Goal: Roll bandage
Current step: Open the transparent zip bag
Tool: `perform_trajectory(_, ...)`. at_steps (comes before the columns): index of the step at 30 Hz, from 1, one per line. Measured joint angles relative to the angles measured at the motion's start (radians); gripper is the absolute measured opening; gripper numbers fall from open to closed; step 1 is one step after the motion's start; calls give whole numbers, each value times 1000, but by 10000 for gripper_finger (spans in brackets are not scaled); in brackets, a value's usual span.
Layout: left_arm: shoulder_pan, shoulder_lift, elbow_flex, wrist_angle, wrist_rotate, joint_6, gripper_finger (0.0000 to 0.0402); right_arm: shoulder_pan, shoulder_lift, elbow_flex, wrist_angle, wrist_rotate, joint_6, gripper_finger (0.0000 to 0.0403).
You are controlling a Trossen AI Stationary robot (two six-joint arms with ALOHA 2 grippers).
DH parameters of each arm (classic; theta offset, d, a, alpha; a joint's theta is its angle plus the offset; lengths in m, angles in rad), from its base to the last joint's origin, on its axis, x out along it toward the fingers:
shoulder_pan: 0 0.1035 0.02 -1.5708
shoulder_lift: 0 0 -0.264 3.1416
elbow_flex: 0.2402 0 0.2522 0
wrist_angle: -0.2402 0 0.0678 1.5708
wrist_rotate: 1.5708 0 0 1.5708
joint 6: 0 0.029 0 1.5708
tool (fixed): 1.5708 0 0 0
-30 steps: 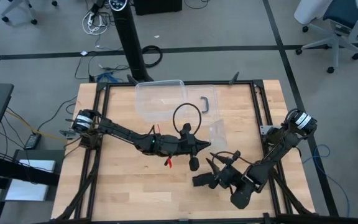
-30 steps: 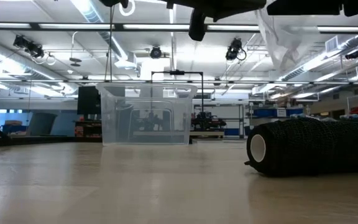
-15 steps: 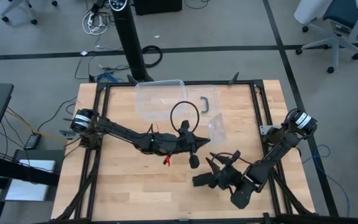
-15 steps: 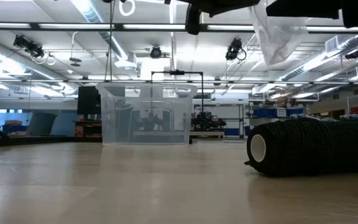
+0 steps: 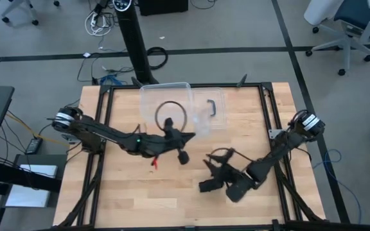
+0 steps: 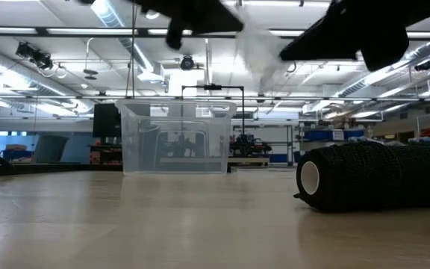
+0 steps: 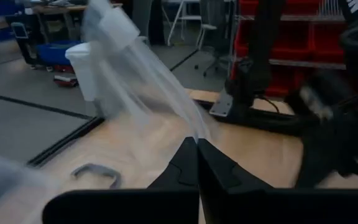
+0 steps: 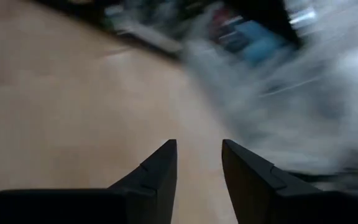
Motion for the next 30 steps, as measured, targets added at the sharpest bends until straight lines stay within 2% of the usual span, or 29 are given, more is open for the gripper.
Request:
perform_trajectory(5,-1,-87,-227,226,64,-77,0,-172,0,0,-26,-506,84,113)
perform_trajectory(7,-1,-94,-300,340,106,-105,0,-230,0,0,-26,-570,84,110)
perform_trajectory(11,-5,-81,-405,596,121,-162,0,-238,0,0,22,-426,-10,110)
perform_trajectory(15,-5,-46,-466,808,107,-213,0,-178,0,0,130,-204,-201,116)
perform_trajectory(17,-5,-27,-473,862,97,-238,0,-159,0,0,200,-136,-309,118)
perform_trajectory(24,-1,53,-412,909,95,-264,0,-181,0,0,372,-105,-609,125)
perform_trajectory(30,0,63,-364,916,95,-210,0,-194,0,0,446,-106,-681,129)
